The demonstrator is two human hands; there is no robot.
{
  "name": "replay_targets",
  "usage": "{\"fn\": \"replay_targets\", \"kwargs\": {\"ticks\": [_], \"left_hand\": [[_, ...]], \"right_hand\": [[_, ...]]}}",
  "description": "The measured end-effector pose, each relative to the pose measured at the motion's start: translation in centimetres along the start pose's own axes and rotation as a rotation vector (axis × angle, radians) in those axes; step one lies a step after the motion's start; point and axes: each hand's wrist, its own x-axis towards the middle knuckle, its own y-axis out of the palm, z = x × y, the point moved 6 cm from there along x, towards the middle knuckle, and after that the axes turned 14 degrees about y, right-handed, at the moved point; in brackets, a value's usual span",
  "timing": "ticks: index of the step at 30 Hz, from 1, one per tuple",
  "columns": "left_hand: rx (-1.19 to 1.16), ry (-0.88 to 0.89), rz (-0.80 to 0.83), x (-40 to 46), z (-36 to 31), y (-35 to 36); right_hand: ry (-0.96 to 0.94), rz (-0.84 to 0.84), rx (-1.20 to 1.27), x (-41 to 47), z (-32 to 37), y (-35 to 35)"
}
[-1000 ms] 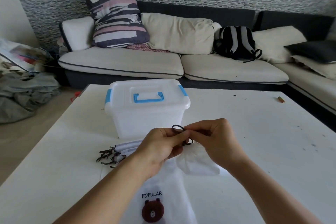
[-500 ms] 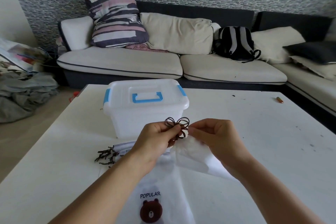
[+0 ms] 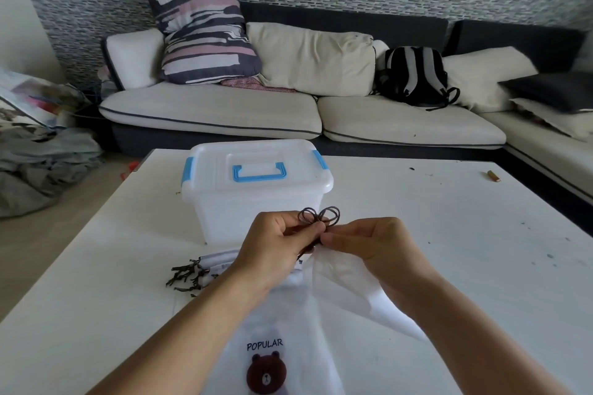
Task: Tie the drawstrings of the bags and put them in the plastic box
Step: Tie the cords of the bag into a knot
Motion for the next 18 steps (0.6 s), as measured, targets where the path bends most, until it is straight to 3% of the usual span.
{"fn": "replay_targets", "kwargs": {"ticks": [8, 14, 18], "left_hand": [[0.147, 0.059, 0.046, 0.34, -0.26, 0.00], [0.122, 0.116, 0.062, 0.50, -0.56, -0.02], [0.100, 0.133, 0.083, 0.44, -0.53, 0.40]], "right_hand": [[-0.020, -0.056, -0.104, 0.13, 0.32, -0.94], [0.028, 0.135, -0.030, 0.27, 0.30, -0.83], [-0.033, 0.023, -0.047, 0.69, 0.14, -1.03]]}}
